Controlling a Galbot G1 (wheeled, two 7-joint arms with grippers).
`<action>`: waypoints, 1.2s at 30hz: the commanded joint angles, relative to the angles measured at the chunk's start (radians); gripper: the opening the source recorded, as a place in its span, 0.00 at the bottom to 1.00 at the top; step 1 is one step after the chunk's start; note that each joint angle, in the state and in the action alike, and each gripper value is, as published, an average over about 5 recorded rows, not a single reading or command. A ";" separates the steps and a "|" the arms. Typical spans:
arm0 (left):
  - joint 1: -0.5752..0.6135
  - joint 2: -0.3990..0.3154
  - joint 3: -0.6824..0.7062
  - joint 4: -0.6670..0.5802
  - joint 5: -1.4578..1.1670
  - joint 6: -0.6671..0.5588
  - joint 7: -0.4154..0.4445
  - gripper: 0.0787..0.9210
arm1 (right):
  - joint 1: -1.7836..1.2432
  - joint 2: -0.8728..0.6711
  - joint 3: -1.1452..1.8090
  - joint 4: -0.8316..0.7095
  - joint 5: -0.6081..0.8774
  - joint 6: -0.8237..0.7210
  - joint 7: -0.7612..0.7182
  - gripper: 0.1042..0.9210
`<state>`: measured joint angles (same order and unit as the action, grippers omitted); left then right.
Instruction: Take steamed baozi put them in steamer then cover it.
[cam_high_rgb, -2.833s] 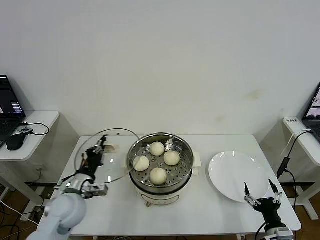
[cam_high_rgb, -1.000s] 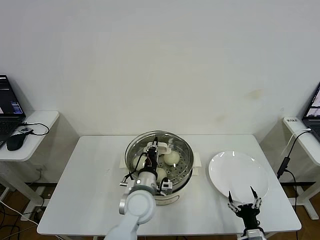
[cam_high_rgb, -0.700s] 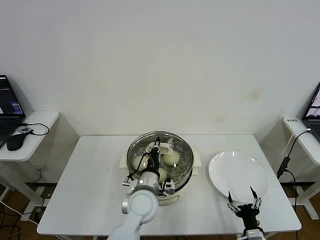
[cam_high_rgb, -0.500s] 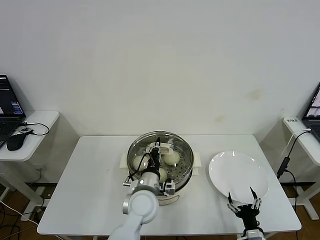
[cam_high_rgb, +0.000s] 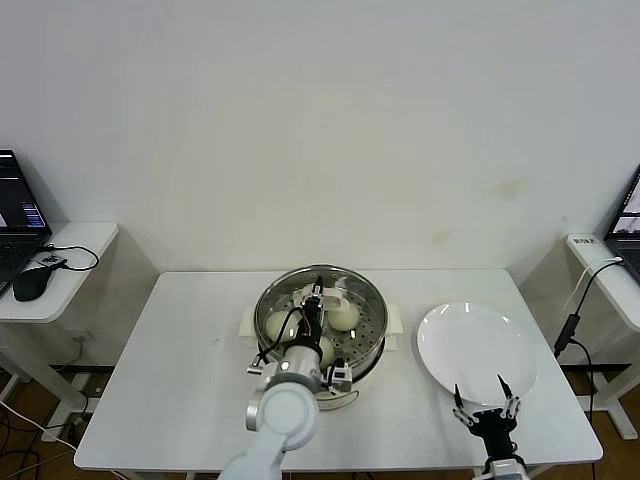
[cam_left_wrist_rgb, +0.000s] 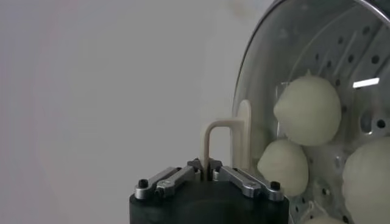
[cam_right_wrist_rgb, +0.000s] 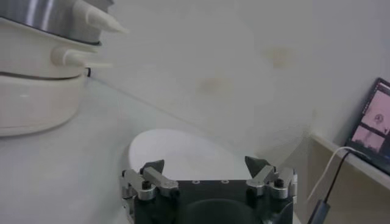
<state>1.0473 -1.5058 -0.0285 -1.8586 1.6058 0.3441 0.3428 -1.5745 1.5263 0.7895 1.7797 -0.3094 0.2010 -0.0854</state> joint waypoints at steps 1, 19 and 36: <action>0.002 -0.003 -0.001 0.005 0.005 -0.001 -0.001 0.07 | 0.000 0.000 -0.002 0.000 -0.001 0.000 -0.001 0.88; 0.026 -0.009 -0.017 -0.029 -0.027 -0.006 -0.006 0.23 | -0.001 -0.005 -0.008 -0.001 -0.001 -0.001 -0.005 0.88; 0.306 0.109 -0.095 -0.350 -0.230 -0.048 -0.081 0.79 | -0.018 -0.035 0.001 0.001 0.023 0.001 -0.010 0.88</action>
<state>1.1634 -1.4604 -0.0729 -1.9925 1.5232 0.3199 0.3093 -1.5873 1.5100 0.7866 1.7790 -0.3043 0.1998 -0.0932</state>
